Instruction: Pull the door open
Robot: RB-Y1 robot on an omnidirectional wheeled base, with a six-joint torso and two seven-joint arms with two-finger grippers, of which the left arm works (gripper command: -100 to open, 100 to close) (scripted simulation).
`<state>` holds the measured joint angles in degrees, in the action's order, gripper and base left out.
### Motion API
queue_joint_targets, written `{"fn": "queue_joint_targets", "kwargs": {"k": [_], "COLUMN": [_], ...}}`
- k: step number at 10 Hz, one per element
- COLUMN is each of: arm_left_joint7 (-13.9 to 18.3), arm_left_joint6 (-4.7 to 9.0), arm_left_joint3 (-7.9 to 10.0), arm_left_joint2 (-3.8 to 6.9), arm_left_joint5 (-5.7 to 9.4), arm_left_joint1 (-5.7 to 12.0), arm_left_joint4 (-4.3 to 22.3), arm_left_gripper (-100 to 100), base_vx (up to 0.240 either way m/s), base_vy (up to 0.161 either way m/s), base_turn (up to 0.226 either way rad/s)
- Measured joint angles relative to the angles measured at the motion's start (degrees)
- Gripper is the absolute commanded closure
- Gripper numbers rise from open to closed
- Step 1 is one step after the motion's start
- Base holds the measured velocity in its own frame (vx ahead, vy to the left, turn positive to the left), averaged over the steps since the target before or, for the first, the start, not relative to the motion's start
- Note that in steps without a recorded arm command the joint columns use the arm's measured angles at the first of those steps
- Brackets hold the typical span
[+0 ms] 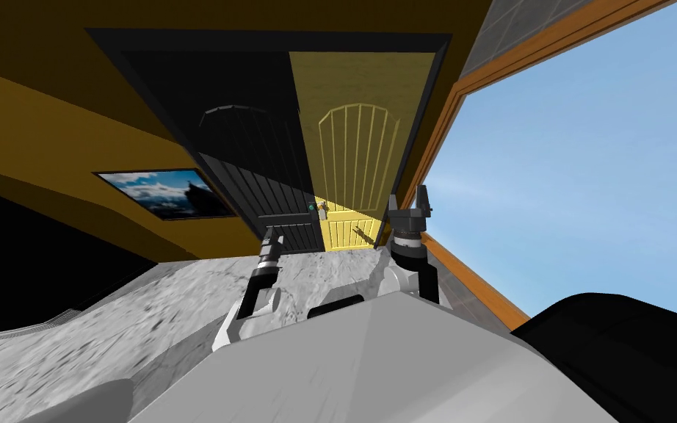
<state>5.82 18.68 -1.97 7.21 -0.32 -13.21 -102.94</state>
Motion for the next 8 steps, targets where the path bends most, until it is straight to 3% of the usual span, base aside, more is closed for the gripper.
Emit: {"fn": "queue_joint_targets", "kwargs": {"k": [3,8], "arm_left_joint7": [0.23,0.64], "arm_left_joint6": [-0.20,-0.39], "arm_left_joint3": [0.11,0.01], "arm_left_joint2": [0.33,0.90], "arm_left_joint5": [0.29,0.76], "arm_left_joint1": [2.39,4.87], "arm_left_joint4": [4.62,10.91], "arm_left_gripper": [-100,-100], "base_vx": [0.105,0.103], "base_vy": [-0.020,-0.012], "base_turn": [-0.049,-0.042]}}
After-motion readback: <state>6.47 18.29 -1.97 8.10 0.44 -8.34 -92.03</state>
